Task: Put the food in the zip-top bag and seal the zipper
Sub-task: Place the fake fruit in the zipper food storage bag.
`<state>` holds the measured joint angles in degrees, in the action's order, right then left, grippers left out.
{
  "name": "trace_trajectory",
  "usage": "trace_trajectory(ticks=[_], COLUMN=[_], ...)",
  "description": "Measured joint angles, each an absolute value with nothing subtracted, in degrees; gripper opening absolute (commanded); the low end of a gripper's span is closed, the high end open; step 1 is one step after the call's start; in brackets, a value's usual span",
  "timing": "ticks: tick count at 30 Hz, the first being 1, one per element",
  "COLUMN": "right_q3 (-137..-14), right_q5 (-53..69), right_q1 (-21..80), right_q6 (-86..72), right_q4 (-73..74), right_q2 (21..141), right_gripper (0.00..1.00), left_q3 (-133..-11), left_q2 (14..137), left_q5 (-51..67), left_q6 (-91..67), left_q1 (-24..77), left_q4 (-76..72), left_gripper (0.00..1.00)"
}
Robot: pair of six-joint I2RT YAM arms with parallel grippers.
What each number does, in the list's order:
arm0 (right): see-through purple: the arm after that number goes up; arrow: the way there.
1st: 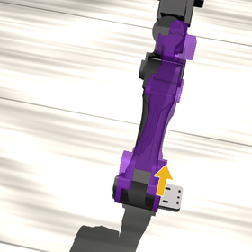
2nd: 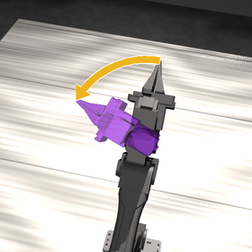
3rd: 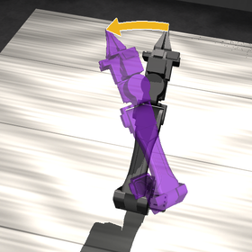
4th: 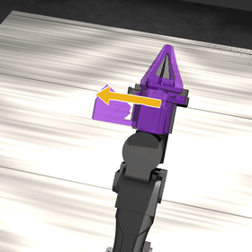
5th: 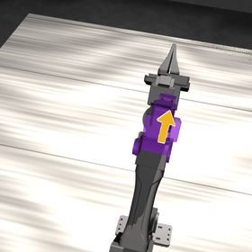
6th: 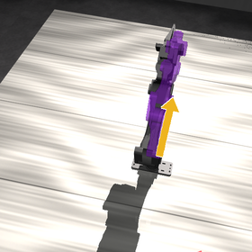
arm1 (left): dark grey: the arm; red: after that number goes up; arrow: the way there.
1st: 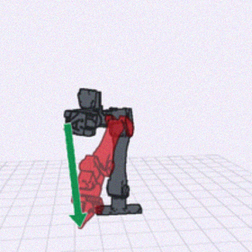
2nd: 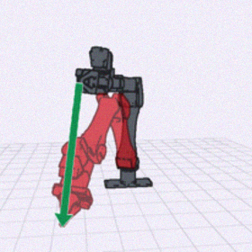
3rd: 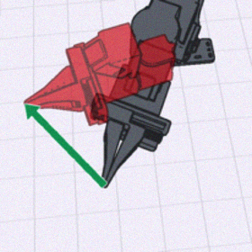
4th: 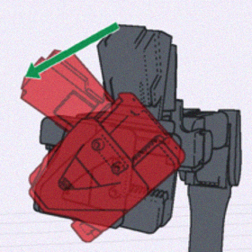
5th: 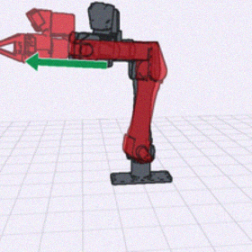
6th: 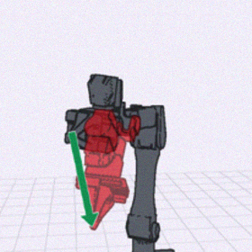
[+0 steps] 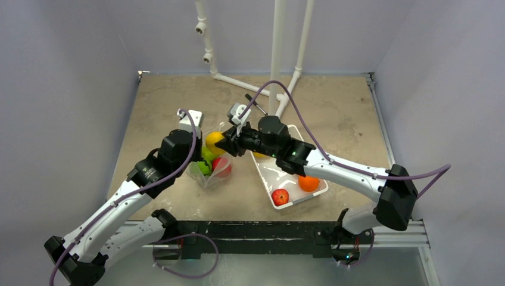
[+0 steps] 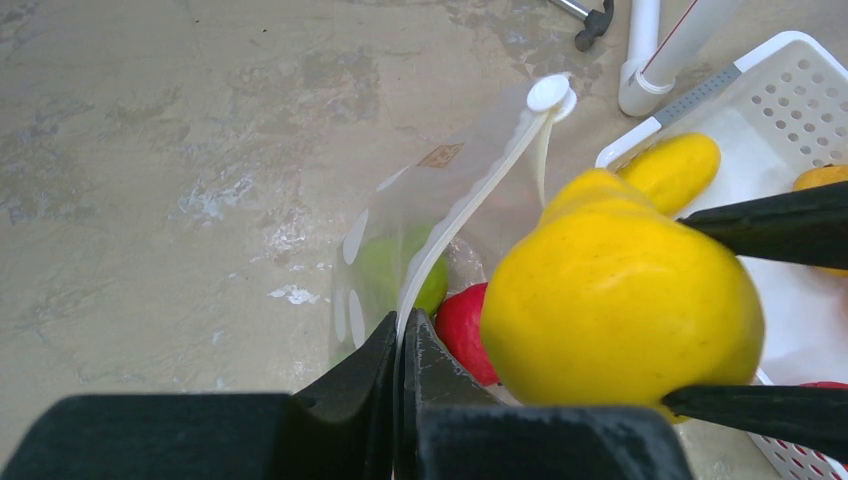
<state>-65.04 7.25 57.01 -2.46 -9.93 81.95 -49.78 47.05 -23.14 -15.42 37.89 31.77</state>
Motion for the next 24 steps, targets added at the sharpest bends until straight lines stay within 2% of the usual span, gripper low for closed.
trace_trajectory(ticks=[19, 24], right_q3=[-63.3, -63.3], right_q5=[0.1, -2.7], right_q1=[66.0, 66.1], right_q6=[3.5, 3.6], right_q4=[-10.1, -10.2], right_q2=[83.8, 83.9], right_gripper=[0.0, 0.17], left_q3=[-49.8, -49.8], left_q2=[47.0, 47.0], left_q5=[-23.2, -23.2], left_q6=[-15.4, -15.4], left_q1=[37.9, 37.9], left_q4=[31.8, 31.8], left_gripper=[0.0, 0.0])
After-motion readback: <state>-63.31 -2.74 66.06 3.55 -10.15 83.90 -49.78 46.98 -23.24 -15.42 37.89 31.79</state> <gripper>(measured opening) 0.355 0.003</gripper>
